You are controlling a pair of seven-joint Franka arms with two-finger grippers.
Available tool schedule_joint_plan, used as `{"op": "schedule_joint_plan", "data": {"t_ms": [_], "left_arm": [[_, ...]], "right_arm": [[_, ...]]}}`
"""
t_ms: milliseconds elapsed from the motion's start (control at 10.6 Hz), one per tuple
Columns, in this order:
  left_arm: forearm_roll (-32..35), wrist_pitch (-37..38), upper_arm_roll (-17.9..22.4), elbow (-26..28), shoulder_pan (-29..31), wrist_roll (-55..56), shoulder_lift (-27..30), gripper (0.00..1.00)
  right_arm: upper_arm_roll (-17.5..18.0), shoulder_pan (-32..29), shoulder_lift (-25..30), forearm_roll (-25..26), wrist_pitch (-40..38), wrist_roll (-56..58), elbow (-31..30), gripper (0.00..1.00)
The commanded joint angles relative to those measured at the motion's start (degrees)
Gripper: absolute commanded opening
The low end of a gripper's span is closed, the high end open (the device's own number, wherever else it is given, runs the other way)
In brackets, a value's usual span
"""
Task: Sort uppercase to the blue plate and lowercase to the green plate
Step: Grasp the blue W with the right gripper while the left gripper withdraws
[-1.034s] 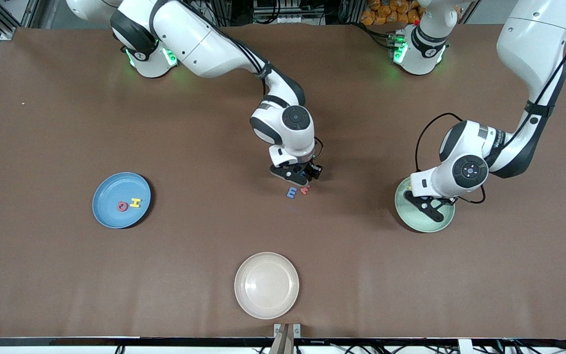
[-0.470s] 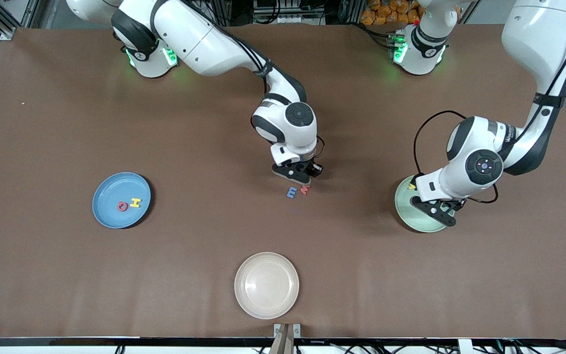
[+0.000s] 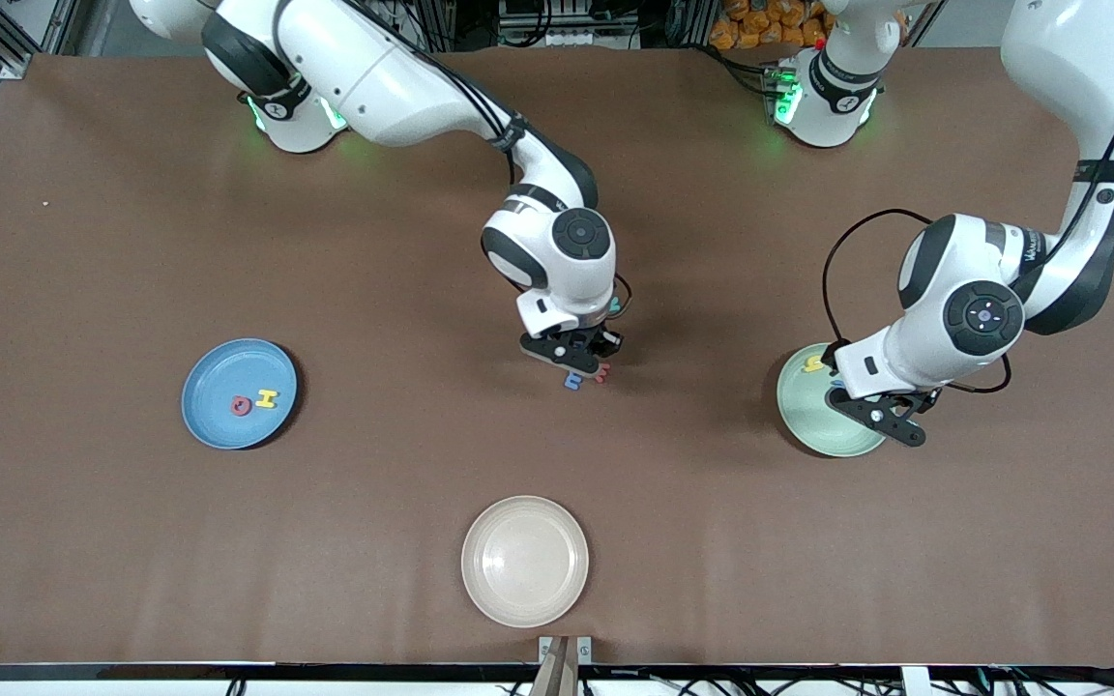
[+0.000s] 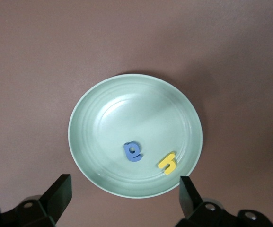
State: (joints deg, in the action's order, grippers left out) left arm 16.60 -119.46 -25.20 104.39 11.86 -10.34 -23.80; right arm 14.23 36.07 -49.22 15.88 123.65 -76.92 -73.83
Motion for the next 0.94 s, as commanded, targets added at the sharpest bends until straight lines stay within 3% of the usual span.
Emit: {"op": "schedule_joint_plan", "data": {"t_ms": [0, 470, 846], "left_arm": [[-3.05, 1.15, -0.20, 0.19, -0.35, 2.76, 1.21, 1.00], [-7.27, 1.15, -0.73, 0.37, -6.49, 13.57, 1.83, 1.00], [-7.63, 0.28, -0.73, 0.28, -13.08, 23.23, 1.21, 1.00]], "right_arm": [[2.90, -5.03, 3.69, 0.03, -3.67, 4.13, -1.31, 0.00], [4.31, -17.59, 11.59, -6.89, -14.12, 24.14, -3.06, 0.00], [4.05, -30.51, 18.46, -7.79, -15.90, 48.46, -11.15, 0.00]]}}
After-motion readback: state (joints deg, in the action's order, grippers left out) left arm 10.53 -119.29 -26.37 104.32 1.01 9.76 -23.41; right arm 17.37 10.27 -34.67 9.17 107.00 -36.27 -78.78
